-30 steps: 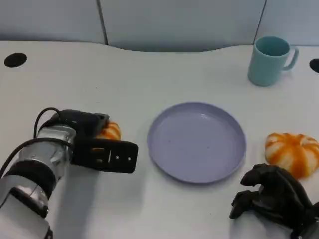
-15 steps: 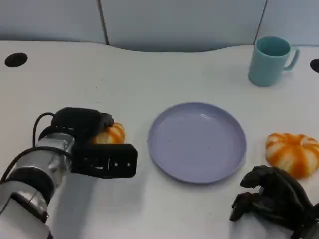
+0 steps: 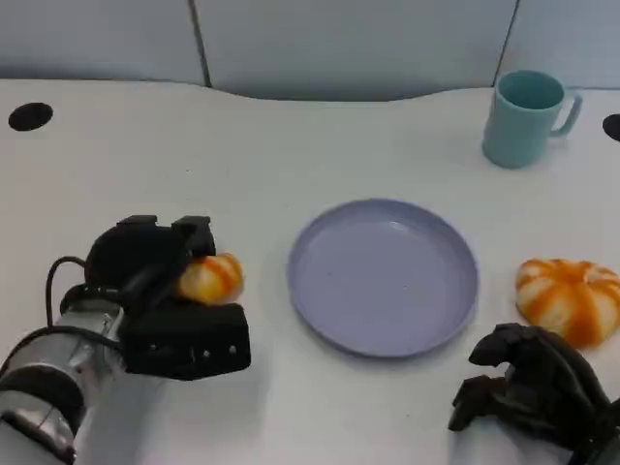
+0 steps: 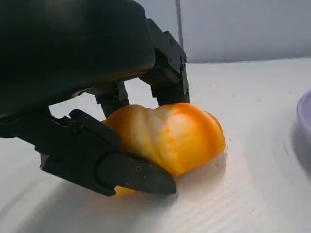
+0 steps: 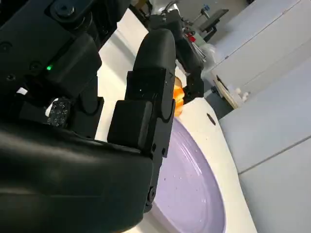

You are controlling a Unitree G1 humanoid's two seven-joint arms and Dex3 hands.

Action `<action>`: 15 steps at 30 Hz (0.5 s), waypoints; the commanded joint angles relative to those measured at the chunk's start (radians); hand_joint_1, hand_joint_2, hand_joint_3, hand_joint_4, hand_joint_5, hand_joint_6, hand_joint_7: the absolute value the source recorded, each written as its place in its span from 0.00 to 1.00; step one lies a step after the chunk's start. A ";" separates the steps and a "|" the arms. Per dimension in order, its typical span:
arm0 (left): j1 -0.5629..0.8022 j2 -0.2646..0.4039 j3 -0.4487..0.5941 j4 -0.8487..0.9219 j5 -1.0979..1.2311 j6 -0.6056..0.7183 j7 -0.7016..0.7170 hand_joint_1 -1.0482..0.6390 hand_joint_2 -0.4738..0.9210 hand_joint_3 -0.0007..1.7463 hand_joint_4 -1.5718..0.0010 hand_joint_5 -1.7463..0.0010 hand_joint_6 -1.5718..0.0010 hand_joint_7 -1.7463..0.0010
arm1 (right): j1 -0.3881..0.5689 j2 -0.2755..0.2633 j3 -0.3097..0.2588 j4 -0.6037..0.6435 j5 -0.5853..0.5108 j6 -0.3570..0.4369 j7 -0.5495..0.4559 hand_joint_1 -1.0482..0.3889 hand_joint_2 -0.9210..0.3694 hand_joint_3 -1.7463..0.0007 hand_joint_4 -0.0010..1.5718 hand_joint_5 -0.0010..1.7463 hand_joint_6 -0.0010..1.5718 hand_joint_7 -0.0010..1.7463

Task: Grasp the bread from the table and place it into the plate.

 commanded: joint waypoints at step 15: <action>-0.055 -0.047 0.181 -0.114 -0.185 -0.230 -0.083 0.54 0.66 0.79 0.46 0.00 0.57 0.00 | 0.024 -0.012 0.009 0.011 -0.012 0.010 -0.021 0.00 0.45 1.00 1.00 0.25 1.00 0.13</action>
